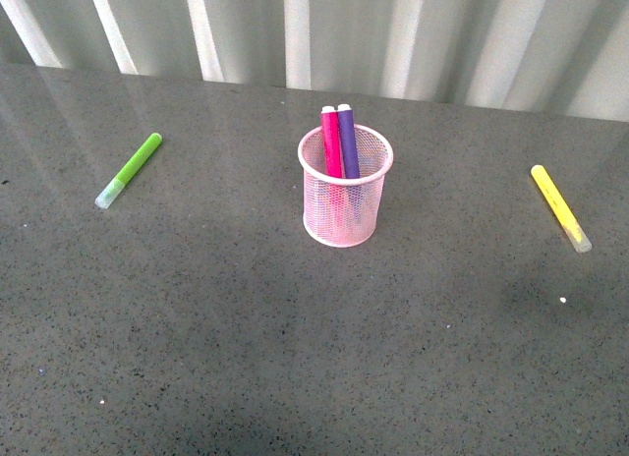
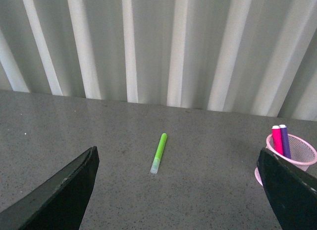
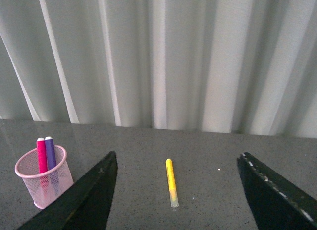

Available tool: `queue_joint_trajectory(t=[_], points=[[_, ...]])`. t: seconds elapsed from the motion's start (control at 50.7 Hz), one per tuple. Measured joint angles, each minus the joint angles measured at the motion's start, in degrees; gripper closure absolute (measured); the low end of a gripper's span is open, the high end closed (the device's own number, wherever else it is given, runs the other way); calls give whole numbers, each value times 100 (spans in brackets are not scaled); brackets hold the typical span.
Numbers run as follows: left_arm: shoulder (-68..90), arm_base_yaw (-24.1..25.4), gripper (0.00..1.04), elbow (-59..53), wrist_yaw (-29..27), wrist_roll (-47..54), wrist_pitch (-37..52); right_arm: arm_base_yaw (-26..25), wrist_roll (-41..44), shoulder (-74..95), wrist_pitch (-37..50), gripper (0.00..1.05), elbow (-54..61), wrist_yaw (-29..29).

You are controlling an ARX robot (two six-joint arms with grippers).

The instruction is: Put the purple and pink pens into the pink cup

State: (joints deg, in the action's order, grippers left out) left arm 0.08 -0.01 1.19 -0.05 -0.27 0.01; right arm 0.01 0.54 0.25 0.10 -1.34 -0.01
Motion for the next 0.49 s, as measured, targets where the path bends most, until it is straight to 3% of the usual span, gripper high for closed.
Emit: queue_joint_trajectory(t=[0.118, 0.493], points=[[0, 0, 7, 0, 0, 0, 0, 0, -13, 0, 0, 5, 0, -2], [0, 0, 7, 0, 0, 2, 0, 0, -22, 0, 0, 7, 0, 0]])
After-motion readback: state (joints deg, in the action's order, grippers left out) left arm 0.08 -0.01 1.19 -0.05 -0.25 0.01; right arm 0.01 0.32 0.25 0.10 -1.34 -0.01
